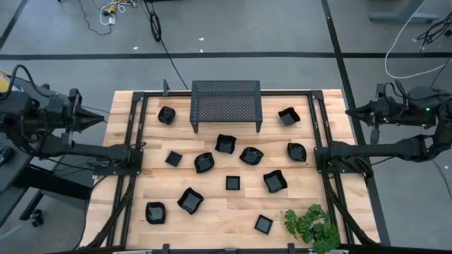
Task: Pick & Place Mini shaped plates
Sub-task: Put the distorted square plate on the shelf
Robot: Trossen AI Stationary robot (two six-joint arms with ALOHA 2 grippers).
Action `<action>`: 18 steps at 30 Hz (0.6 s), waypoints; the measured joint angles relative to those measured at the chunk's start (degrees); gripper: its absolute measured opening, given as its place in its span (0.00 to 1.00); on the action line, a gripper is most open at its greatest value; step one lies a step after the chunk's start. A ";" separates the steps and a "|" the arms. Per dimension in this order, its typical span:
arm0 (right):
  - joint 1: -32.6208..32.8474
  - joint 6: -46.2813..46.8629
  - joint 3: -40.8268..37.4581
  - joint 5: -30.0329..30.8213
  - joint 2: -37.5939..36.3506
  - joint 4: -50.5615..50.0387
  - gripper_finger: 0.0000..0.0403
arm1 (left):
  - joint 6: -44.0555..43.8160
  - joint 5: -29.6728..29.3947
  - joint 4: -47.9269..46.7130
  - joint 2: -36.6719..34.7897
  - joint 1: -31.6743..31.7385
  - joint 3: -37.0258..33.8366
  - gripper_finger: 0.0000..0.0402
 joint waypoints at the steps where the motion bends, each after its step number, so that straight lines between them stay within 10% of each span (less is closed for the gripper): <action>1: 0.00 0.03 -0.02 0.00 -0.45 -0.44 0.01 | -0.03 -0.02 -0.28 -0.29 0.00 0.00 0.06; 18: 0.00 3.07 -0.04 0.01 -6.32 -1.65 0.01 | -0.33 0.82 -4.64 -1.66 0.00 -0.04 0.06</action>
